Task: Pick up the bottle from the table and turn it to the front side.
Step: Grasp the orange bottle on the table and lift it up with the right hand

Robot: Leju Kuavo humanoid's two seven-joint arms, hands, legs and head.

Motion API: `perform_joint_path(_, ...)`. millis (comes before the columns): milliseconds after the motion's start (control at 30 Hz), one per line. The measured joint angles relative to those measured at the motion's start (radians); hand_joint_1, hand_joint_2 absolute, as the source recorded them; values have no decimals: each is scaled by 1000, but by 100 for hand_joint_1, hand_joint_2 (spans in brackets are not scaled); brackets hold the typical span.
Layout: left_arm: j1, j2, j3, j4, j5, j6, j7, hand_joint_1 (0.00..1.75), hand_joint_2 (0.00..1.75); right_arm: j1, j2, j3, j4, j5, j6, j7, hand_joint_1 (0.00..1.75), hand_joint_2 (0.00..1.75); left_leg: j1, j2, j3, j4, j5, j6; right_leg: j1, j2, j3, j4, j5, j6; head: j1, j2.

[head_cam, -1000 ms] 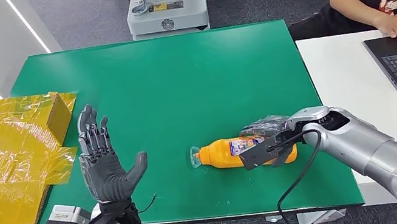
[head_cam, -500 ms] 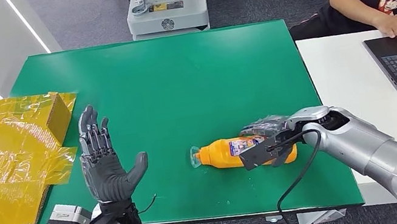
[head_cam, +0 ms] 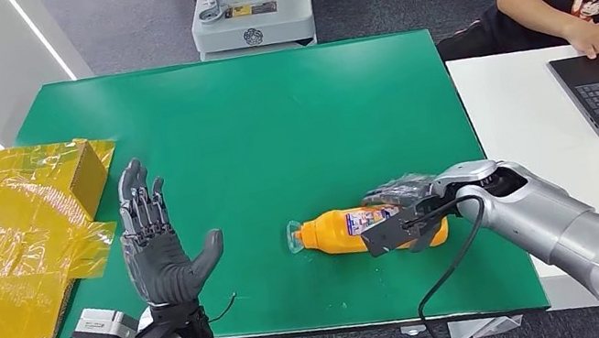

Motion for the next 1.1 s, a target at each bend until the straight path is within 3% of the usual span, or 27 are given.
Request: perform_joint_path(1100,0,0,0,0,0,0,0,0,175,0,0,0,0,0,0,0,0,175,0,0,0,0,0,0,0,0,0,0,0,0,0,0)
